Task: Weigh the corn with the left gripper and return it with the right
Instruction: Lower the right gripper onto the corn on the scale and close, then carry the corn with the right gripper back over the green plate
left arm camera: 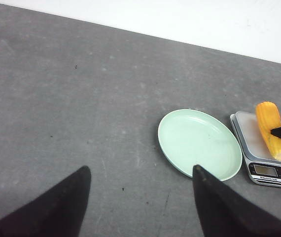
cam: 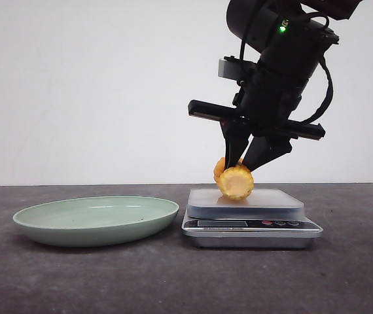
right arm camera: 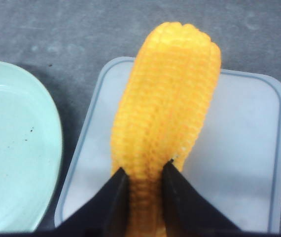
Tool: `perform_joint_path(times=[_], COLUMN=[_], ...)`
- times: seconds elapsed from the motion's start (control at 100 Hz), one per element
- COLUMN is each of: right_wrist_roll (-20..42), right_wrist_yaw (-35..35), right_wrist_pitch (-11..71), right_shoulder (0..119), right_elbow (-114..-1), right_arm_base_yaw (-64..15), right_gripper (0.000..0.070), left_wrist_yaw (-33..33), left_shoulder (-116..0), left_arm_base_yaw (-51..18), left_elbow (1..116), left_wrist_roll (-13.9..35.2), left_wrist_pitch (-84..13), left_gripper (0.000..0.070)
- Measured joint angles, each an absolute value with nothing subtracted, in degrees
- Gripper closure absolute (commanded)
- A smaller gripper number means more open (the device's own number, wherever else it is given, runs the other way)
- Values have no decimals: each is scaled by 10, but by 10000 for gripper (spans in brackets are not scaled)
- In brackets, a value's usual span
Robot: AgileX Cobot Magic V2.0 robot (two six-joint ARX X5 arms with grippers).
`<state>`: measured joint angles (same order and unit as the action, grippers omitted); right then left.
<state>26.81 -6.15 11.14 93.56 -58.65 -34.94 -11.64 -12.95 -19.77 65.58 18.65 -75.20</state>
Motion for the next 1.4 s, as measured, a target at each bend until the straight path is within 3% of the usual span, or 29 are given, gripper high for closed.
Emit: perform_joint_path(times=[0.42,0.73,1.29,1.34,1.4], right_wrist_roll=[226,224,275,275,276], right_wrist_yaw=[-41,-61,-62,-62,-62], right_wrist_pitch=[105,96,62,62,58], right_shoulder=[810,927,1120,1122,1122], right_elbow=[-667,-729,-739,-739,-739], right_arm_base_yaw=[-428,-519,-513,-513,-513], right_gripper=[700,700,700,658,529], left_wrist_yaw=[-118,-119,-119,-119,-119], left_shoulder=[-130,-129,-129,-129,-129], left_arm_base_yaw=[-198,-198,-198,-198,-198], left_elbow=[656,656,656,656,656], left_wrist_roll=[187,187,187,187,188], left_wrist_pitch=[-753,-753,-758,-761,-767], left_gripper=[309,309,309,309,309])
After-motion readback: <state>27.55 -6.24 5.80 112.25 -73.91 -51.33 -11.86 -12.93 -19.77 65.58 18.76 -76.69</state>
